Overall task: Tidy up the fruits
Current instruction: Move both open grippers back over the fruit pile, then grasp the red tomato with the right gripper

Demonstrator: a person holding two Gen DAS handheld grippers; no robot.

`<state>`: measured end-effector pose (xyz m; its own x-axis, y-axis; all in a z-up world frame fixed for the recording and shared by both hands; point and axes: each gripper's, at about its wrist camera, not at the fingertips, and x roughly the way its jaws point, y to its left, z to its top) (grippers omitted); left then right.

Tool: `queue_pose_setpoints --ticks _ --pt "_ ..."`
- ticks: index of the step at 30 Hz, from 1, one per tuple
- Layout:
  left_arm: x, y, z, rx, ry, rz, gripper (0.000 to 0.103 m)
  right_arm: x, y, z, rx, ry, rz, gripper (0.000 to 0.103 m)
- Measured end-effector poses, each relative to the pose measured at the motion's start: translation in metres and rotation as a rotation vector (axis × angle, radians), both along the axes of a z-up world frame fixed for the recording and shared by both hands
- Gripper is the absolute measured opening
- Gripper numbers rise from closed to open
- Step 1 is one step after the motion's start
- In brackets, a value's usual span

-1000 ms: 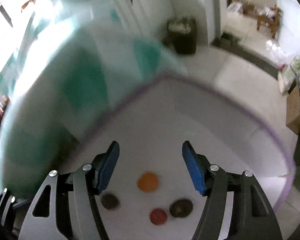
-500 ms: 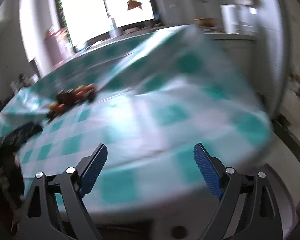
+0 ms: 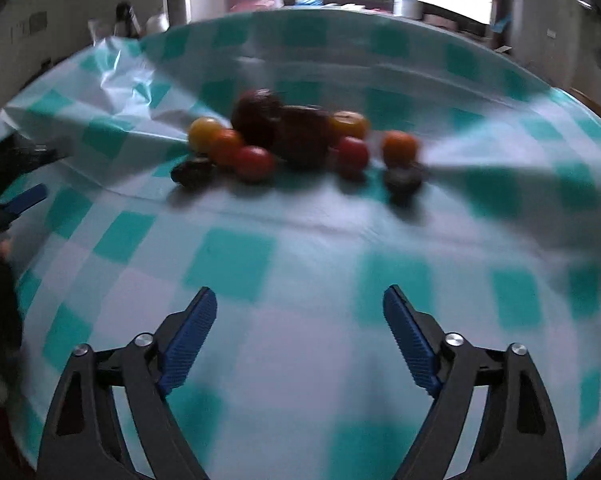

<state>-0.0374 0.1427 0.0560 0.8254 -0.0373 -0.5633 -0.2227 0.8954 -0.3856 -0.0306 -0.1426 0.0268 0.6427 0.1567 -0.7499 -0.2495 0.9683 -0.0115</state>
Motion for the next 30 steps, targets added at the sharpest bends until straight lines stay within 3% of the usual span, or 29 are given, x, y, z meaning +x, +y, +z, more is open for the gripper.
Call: queue_pose_setpoints --ticks 4,10,17,18,23,30 --pt "0.000 -0.005 -0.001 0.040 0.005 0.008 0.101 0.048 0.039 -0.009 -0.051 0.034 0.043 0.067" --pt "-0.002 -0.007 -0.006 0.012 0.024 0.003 0.101 0.097 0.064 -0.014 -0.060 0.054 0.048 0.056" --pt "-0.001 -0.017 -0.009 0.031 0.036 -0.027 0.101 0.128 0.072 -0.014 -0.029 0.070 0.070 0.052" --pt "0.000 -0.019 -0.010 0.032 0.037 -0.033 0.101 0.128 0.070 -0.014 -0.018 0.074 0.071 0.040" --pt "0.003 -0.033 -0.013 0.048 0.048 -0.105 0.101 0.105 0.047 -0.007 0.017 0.041 0.060 0.039" --pt "0.011 -0.068 -0.021 0.112 0.074 -0.240 0.101 0.035 -0.020 0.002 0.177 0.001 -0.024 0.039"
